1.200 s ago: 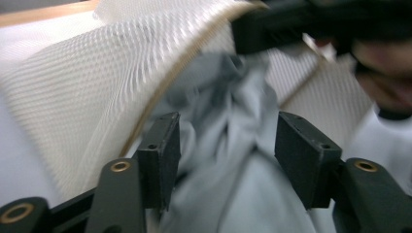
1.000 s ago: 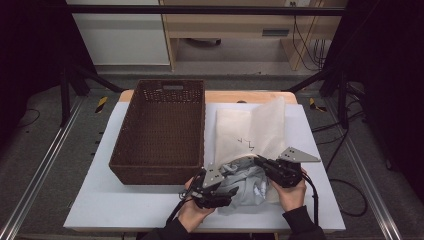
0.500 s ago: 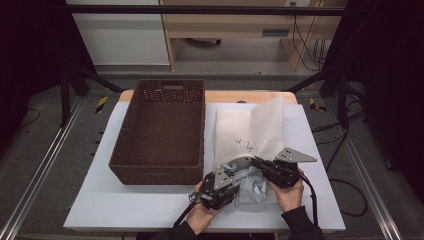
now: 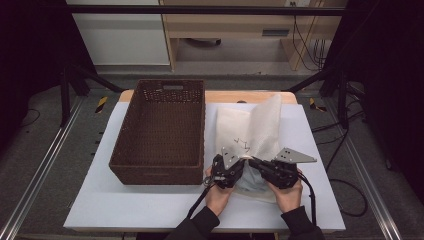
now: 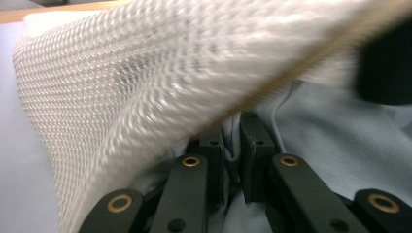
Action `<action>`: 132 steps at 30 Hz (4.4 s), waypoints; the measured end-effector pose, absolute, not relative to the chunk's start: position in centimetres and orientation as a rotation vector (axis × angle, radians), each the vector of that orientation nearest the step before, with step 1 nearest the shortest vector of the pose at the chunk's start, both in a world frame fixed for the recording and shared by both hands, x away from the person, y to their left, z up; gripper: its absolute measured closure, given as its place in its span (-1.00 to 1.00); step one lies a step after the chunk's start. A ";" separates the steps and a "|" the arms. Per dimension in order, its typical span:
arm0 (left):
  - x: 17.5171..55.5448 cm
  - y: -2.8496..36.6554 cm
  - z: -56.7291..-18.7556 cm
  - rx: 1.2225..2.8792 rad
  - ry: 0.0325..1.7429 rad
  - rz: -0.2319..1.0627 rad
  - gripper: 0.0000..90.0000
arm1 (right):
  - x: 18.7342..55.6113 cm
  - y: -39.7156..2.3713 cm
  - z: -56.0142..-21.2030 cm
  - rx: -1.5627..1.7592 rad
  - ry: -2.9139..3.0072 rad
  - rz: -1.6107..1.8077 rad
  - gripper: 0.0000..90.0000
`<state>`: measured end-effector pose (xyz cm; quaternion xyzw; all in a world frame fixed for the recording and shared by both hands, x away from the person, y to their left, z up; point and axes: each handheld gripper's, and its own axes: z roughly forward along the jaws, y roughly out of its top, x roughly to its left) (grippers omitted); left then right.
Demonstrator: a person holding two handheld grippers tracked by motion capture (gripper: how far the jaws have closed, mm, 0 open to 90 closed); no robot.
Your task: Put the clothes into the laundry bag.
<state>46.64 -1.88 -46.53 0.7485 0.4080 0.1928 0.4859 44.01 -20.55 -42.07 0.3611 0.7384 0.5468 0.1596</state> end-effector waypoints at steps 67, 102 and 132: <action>47.8 -4.6 -47.7 1.922 1.053 0.394 0.99 | 44.7 -21.8 -42.5 1.127 2.064 1.537 0.96; 44.6 1.5 -46.2 2.106 0.891 0.606 0.75 | 45.0 -22.2 -42.8 1.154 2.053 1.491 0.96; 46.8 -2.2 -46.3 2.016 0.773 0.388 0.98 | 45.0 -22.5 -42.6 1.149 2.061 1.528 0.96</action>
